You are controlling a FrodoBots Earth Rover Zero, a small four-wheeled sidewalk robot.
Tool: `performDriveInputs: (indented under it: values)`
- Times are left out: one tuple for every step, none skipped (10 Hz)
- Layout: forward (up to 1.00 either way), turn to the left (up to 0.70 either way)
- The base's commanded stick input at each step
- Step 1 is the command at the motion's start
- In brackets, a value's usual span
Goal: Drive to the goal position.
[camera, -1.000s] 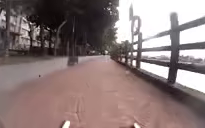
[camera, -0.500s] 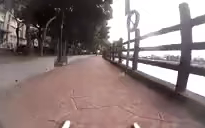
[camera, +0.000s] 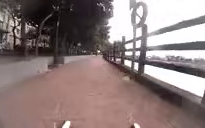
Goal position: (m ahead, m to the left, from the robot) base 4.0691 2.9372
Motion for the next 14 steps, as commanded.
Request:
performDriveInputs:
  values:
    - [1.0, 0.0]
    - [1.0, 0.0]
    - [1.0, 0.0]
    - [1.0, 0.0]
    - [1.0, 0.0]
    - [1.0, 0.0]
    - [1.0, 0.0]
    - [1.0, 0.0]
    - [1.0, 0.0]
    - [1.0, 0.0]
    - [1.0, 0.0]
    - [1.0, 0.0]
    - [1.0, 0.0]
    - [1.0, 0.0]
